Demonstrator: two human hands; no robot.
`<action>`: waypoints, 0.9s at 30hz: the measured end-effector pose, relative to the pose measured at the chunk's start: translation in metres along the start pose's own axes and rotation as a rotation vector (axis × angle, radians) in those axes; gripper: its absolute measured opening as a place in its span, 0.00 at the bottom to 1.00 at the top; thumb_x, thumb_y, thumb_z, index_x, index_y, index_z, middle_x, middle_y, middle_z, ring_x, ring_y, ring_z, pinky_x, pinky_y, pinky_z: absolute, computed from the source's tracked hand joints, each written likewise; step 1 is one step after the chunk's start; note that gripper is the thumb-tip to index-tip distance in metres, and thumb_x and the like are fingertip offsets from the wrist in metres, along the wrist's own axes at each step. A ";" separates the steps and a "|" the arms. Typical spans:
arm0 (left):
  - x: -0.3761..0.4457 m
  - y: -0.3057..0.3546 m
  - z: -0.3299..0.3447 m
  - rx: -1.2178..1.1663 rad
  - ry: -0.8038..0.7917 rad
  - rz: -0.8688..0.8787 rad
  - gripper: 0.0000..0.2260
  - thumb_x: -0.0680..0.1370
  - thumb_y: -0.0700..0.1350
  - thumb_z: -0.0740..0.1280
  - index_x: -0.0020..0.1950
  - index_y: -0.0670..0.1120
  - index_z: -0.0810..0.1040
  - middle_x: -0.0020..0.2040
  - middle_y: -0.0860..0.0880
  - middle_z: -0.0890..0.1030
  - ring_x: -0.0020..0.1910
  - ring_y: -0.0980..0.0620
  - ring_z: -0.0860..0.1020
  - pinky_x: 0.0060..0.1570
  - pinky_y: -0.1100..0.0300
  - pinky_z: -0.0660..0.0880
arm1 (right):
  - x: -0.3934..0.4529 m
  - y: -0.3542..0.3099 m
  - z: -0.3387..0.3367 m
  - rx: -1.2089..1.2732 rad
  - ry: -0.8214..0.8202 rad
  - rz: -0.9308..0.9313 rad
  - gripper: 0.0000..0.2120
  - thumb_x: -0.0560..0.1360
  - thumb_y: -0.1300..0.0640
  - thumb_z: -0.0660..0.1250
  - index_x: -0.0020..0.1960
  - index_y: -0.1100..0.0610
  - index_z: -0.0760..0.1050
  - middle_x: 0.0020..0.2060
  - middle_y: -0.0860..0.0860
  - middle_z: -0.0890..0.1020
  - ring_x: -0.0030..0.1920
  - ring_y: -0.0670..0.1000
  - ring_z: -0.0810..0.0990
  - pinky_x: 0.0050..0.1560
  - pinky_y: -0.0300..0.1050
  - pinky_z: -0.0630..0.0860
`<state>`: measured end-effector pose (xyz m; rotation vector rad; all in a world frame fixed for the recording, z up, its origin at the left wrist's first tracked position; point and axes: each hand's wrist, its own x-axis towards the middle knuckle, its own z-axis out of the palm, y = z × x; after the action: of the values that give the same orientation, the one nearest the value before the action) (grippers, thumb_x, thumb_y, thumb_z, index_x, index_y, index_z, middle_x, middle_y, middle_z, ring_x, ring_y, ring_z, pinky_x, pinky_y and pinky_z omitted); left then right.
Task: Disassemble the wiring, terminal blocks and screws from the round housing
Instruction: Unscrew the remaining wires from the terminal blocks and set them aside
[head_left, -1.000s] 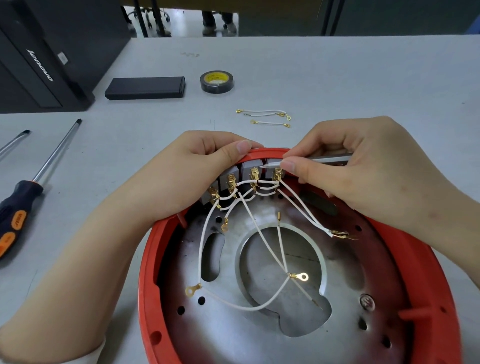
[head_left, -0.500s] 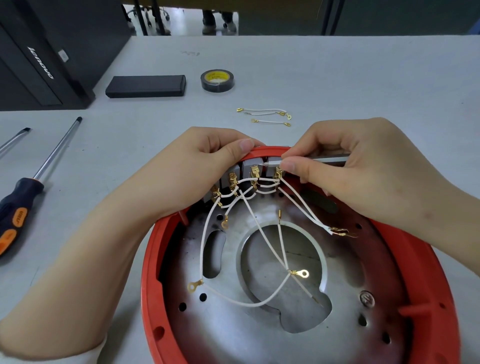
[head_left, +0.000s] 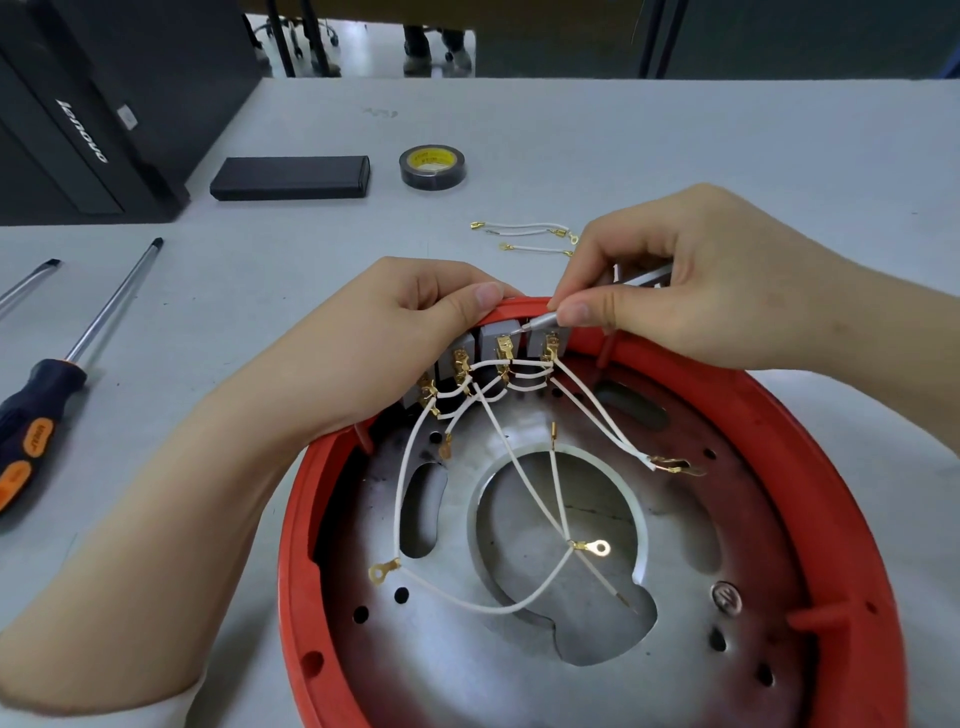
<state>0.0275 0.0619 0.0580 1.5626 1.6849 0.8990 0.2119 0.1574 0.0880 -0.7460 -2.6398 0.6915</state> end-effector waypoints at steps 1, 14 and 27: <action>0.000 0.000 0.000 -0.002 -0.004 -0.002 0.12 0.81 0.52 0.59 0.53 0.55 0.83 0.45 0.49 0.85 0.48 0.44 0.83 0.55 0.42 0.76 | 0.001 0.001 0.000 0.007 -0.003 -0.007 0.03 0.69 0.47 0.69 0.39 0.45 0.80 0.34 0.39 0.80 0.38 0.40 0.77 0.37 0.29 0.68; 0.003 -0.006 0.000 -0.078 -0.031 0.026 0.11 0.81 0.49 0.60 0.53 0.54 0.83 0.44 0.58 0.85 0.46 0.61 0.83 0.50 0.66 0.76 | 0.020 0.011 -0.010 0.001 -0.156 -0.080 0.03 0.72 0.51 0.69 0.40 0.44 0.79 0.33 0.39 0.79 0.35 0.40 0.75 0.36 0.28 0.67; 0.003 -0.006 0.000 -0.093 -0.025 0.015 0.11 0.81 0.49 0.60 0.52 0.55 0.83 0.45 0.58 0.85 0.47 0.62 0.82 0.48 0.71 0.75 | 0.033 0.002 -0.015 -0.031 -0.310 -0.072 0.03 0.73 0.50 0.68 0.41 0.43 0.78 0.34 0.39 0.79 0.37 0.41 0.77 0.41 0.32 0.72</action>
<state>0.0235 0.0648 0.0527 1.5198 1.5927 0.9479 0.1916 0.1829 0.1049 -0.5894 -2.9449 0.8047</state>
